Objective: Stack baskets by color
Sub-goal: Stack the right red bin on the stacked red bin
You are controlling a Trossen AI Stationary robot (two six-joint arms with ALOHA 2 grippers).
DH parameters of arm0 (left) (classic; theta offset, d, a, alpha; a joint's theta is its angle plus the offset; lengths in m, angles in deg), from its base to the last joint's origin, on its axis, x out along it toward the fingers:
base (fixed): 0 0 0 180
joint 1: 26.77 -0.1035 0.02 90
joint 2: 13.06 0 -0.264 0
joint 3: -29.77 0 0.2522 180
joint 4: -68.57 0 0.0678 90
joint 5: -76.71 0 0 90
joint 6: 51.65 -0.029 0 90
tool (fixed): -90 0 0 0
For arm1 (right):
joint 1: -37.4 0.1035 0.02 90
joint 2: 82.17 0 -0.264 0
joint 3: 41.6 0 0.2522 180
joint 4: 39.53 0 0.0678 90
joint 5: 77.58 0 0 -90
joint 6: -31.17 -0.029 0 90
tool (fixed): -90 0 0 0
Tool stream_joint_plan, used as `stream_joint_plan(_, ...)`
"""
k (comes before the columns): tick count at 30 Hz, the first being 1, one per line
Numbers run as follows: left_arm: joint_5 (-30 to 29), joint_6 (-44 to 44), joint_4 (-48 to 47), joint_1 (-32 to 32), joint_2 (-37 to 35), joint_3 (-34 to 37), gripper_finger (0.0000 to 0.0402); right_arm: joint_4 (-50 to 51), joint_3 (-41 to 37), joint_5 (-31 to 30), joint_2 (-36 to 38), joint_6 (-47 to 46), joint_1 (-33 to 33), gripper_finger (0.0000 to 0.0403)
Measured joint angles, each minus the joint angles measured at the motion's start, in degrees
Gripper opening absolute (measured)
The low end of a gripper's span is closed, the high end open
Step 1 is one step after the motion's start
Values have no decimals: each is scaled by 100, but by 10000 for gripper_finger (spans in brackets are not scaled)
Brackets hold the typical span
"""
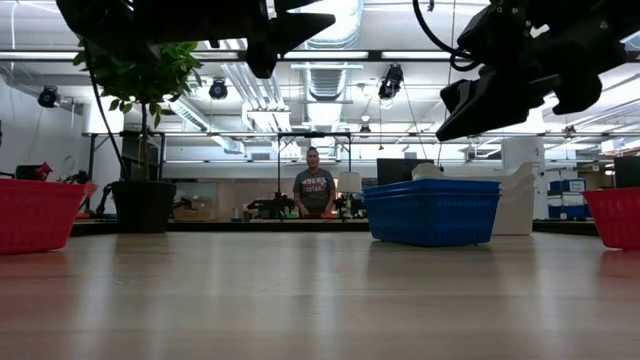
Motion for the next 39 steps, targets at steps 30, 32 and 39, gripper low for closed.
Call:
stream_joint_plan(30, 0, 153, -511, 44, 4, 189, 182, 3770, 1896, -18, 4, -747, 399, 145)
stream_joint_plan(32, 0, 153, -525, 47, 4, 197, 182, 3972, 2011, -25, 4, -862, 462, 137)
stream_joint_plan(39, 0, 151, -638, 48, 4, 204, 182, 4336, 2132, -28, 4, -1099, 639, 113)
